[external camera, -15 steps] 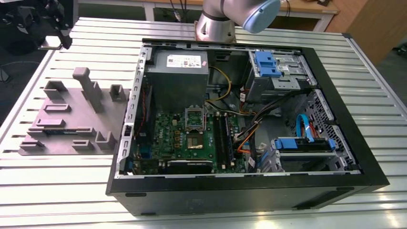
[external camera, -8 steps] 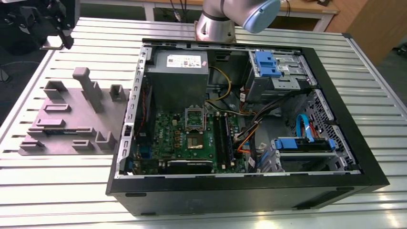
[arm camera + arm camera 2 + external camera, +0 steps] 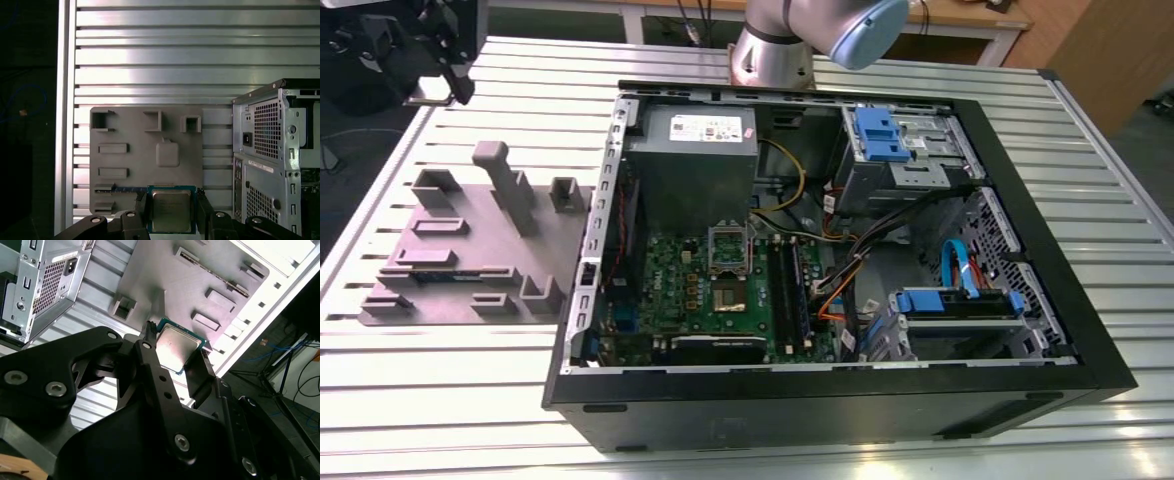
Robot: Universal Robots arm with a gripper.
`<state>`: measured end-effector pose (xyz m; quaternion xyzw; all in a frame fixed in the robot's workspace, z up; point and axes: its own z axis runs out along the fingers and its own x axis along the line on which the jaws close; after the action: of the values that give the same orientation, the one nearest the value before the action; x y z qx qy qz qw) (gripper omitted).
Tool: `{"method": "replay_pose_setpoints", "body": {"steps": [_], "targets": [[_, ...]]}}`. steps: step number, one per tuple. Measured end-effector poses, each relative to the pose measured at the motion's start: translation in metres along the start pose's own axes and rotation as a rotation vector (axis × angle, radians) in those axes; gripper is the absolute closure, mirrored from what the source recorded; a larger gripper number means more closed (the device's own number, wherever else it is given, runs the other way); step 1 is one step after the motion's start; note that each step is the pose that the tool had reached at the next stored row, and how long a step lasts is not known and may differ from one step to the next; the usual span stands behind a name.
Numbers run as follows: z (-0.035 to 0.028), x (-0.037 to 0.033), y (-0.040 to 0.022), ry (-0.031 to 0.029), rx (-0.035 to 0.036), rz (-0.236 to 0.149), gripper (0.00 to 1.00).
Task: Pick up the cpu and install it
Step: 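Pick up the cpu and move it towards the insertion slot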
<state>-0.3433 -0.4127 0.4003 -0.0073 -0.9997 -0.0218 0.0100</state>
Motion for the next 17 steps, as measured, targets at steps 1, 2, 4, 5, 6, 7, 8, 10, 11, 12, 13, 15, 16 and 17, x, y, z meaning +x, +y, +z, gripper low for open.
{"method": "replay_pose_setpoints", "body": {"steps": [1, 2, 4, 5, 6, 7, 8, 10, 11, 12, 13, 15, 16, 17], "targets": [[0.0, 0.0, -0.0005, 0.0, 0.0, 0.0, 0.53], [0.0, -0.0001, -0.0006, 0.0, 0.0, 0.0, 0.53], [0.0, -0.0004, -0.0007, -0.0001, -0.0001, 0.0, 0.53], [-0.0001, -0.0008, -0.0007, 0.0001, 0.0, 0.0, 0.53], [-0.0001, -0.0013, -0.0007, 0.0, -0.0001, 0.0, 0.53], [-0.0001, -0.0019, -0.0007, 0.0, 0.0, 0.0, 0.53], [-0.0001, -0.0024, -0.0007, 0.0001, 0.0, 0.0, 0.53], [-0.0001, -0.0034, -0.0007, 0.0, -0.0001, 0.0, 0.53], [-0.0001, -0.0039, -0.0006, 0.0, 0.0, 0.0, 0.53], [-0.0001, -0.0044, -0.0006, 0.0, 0.0, 0.0, 0.53], [-0.0001, -0.0048, -0.0006, 0.0, 0.0, 0.0, 0.53], [-0.0001, -0.0057, -0.0006, -0.0001, -0.0001, 0.0, 0.53], [-0.0002, -0.0061, -0.0006, 0.0, 0.0, 0.0, 0.53], [-0.0002, -0.0066, -0.0006, 0.0, 0.0, 0.0, 0.53]]}}
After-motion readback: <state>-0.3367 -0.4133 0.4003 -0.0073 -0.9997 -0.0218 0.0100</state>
